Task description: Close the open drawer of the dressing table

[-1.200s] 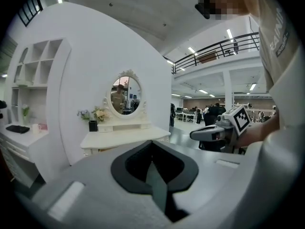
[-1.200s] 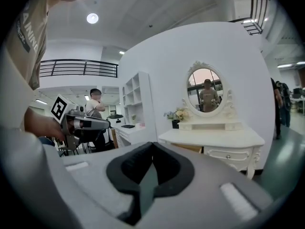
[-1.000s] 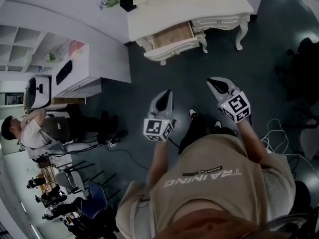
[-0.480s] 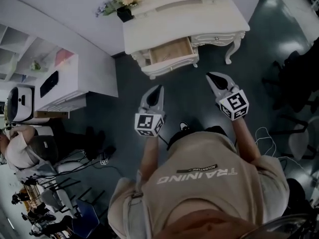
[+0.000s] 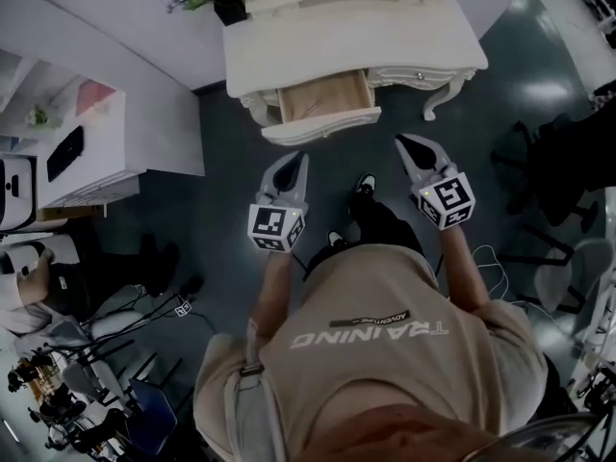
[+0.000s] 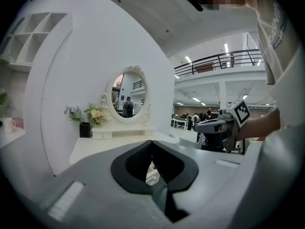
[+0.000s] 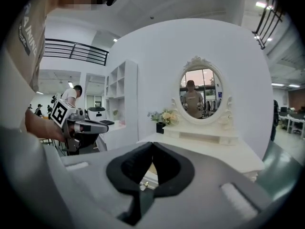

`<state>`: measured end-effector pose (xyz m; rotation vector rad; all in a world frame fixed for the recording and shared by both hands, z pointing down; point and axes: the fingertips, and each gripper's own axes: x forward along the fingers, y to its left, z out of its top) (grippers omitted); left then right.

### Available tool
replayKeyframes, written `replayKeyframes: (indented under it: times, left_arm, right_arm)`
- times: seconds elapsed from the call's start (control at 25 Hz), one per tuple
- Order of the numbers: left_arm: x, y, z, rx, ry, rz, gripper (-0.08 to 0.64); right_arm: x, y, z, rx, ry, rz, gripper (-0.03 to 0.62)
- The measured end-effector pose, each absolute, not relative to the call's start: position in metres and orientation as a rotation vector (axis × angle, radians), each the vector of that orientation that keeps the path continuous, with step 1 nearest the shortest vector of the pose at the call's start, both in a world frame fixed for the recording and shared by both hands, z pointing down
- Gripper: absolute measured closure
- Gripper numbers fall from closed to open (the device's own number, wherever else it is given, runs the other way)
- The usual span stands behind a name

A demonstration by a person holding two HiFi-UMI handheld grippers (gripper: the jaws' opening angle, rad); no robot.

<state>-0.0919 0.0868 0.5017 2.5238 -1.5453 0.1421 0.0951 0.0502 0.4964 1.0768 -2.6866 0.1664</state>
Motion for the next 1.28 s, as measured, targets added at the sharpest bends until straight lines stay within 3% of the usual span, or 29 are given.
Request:
replayKeyframes:
  times: [0.6, 1.28]
  left_arm:
    - [-0.050, -0.119, 0.497, 2.531, -1.522, 0.354, 0.563]
    - [-0.078, -0.189, 0.564, 2.400, -1.506, 0.467, 0.563]
  right_arm:
    - [0.074, -0.191, 0.519, 0.898, -2.873, 0.154, 0.588]
    - [0.068, -0.243, 0.573, 0.803, -2.863, 0.315, 0.588]
